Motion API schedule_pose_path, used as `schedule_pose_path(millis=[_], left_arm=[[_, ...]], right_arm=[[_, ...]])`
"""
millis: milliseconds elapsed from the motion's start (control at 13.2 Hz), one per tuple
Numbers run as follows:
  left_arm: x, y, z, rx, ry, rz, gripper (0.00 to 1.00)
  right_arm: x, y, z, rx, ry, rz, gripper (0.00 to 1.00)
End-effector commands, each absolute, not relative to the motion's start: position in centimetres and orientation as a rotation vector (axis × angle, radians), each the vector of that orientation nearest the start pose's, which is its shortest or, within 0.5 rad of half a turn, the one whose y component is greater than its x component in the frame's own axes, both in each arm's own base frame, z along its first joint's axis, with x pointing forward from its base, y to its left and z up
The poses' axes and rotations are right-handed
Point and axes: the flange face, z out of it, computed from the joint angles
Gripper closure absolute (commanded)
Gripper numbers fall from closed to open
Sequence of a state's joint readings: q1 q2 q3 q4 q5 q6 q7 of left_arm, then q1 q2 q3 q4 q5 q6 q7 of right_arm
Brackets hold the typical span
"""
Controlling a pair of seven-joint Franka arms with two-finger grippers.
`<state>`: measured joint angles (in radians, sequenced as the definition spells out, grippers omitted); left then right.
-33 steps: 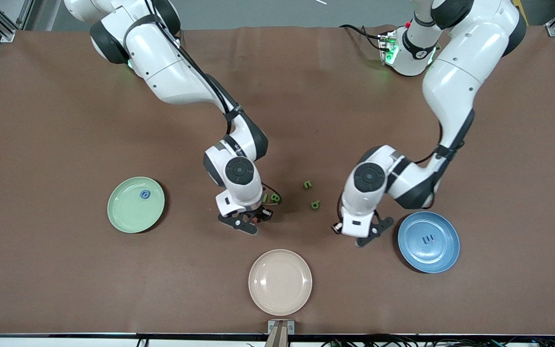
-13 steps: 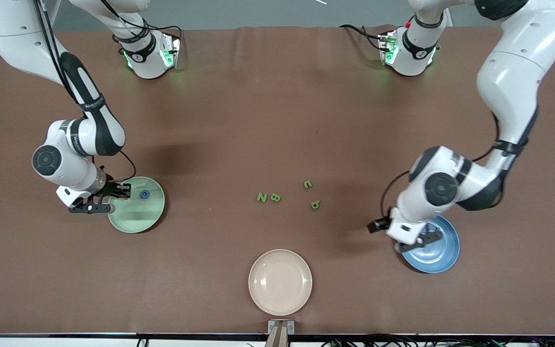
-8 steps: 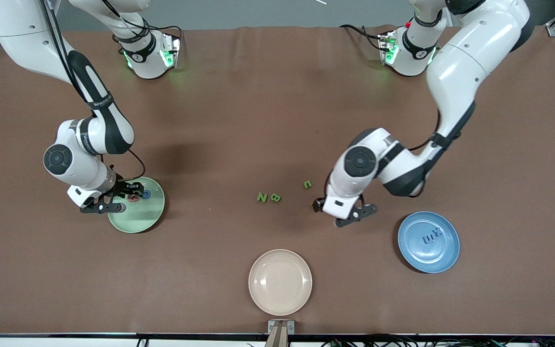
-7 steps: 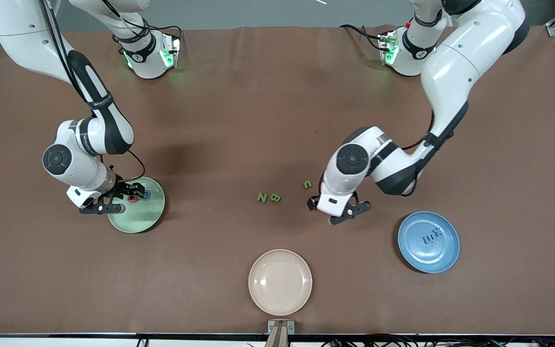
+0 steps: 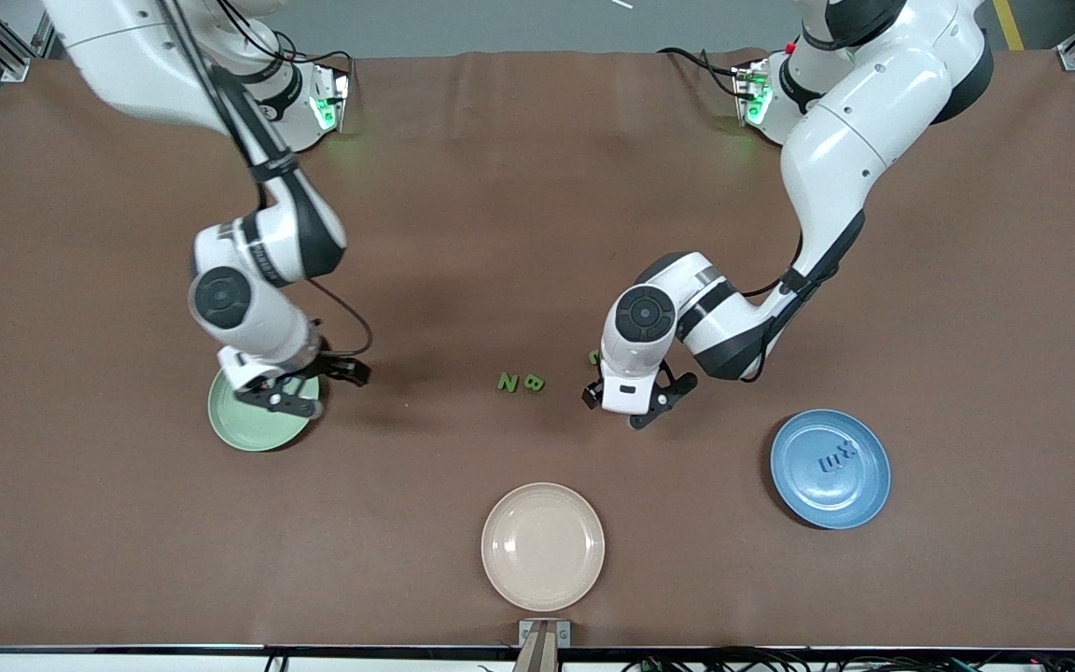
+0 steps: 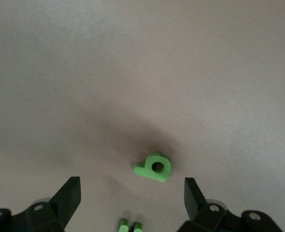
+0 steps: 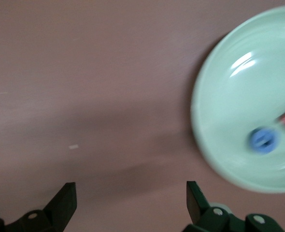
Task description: Sort upper and lower case letters into plates
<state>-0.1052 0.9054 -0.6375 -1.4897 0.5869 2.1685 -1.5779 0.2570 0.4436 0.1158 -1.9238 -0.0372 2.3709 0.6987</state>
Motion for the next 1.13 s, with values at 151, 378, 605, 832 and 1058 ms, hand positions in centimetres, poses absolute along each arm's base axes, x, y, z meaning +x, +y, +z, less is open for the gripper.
schedule_pose_path(millis=[151, 378, 605, 832, 1058], left_arm=[[59.0, -40.0, 18.3, -2.904, -1.128, 0.051, 0.21], [59.3, -41.2, 17.1, -2.876, -1.151, -0.002, 0.27], [60.0, -41.0, 17.2, -2.873, -1.167, -0.021, 0.27], [60.1, -41.1, 16.8, -2.882, -1.169, -0.019, 0.35], [60.0, -41.3, 16.5, -2.887, -1.166, -0.016, 0.48]], right_arm=[[59.2, 36.6, 22.7, -2.947, 0.895, -0.014, 0.00], [58.2, 41.7, 20.3, -2.968, 0.815, -0.027, 0.00], [57.4, 43.6, 18.5, -3.052, 0.673, -0.107, 0.00], [56.8, 44.5, 18.1, -3.059, 0.626, -0.129, 0.00], [56.5, 44.8, 17.5, -3.065, 0.607, -0.140, 0.03]])
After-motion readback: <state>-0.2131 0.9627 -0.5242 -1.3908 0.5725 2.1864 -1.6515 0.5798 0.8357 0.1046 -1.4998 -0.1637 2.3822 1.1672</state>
